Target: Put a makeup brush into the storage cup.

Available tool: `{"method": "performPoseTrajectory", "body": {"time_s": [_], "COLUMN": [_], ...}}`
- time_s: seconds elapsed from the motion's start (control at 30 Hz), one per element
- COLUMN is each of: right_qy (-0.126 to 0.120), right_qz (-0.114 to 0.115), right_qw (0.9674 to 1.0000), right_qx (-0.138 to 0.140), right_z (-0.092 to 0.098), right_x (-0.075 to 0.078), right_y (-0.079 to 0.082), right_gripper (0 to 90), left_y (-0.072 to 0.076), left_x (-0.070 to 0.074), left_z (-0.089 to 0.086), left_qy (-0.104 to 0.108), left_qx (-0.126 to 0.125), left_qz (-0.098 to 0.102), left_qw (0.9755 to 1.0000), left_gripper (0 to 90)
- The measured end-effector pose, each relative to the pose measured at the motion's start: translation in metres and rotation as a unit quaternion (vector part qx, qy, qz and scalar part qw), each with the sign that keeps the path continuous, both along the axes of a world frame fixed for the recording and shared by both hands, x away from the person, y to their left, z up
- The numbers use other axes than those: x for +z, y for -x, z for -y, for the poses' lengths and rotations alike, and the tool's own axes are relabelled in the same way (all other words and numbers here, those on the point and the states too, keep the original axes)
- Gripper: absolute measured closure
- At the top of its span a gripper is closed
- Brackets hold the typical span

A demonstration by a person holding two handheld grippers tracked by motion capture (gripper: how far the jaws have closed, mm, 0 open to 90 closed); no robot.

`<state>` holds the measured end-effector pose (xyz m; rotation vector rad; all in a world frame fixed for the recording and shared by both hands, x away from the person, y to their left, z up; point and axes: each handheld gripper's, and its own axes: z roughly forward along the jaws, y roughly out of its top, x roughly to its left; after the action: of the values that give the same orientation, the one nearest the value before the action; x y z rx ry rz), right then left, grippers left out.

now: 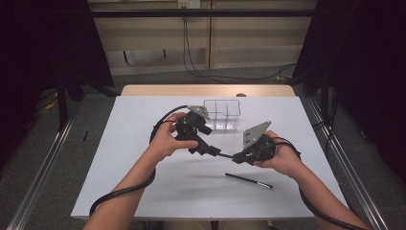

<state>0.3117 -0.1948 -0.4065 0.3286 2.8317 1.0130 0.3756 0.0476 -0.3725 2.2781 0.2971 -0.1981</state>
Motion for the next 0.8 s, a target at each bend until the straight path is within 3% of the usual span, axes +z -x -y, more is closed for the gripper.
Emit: {"method": "performPoseTrajectory", "body": {"time_s": [0.3, 0.43, 0.53, 0.8], "right_qy": [-0.009, -0.014, -0.016, -0.030], "right_qz": [-0.001, -0.001, 0.000, 0.000], "right_qw": [0.9999, 0.9999, 0.9998, 0.9993], "right_qx": [-0.006, -0.008, -0.012, -0.022], "right_z": [0.000, 0.000, 0.001, 0.003], "right_x": [-0.001, -0.002, -0.002, -0.003], "right_y": [0.000, 0.001, 0.001, 0.000], "right_gripper": [85.0, 84.9, 85.0, 85.0], "left_y": [0.004, 0.005, 0.005, 0.004], "left_x": [0.001, 0.001, 0.000, -0.002], "left_z": [-0.004, -0.008, -0.014, -0.024], "left_qy": [0.028, 0.047, 0.066, 0.093], "left_qx": [0.014, 0.022, 0.042, 0.060], "left_qz": [0.016, 0.014, 0.012, 0.011], "left_qw": [0.9994, 0.9986, 0.9969, 0.9938], "left_gripper": [3.9, 4.2, 4.2, 4.1]}}
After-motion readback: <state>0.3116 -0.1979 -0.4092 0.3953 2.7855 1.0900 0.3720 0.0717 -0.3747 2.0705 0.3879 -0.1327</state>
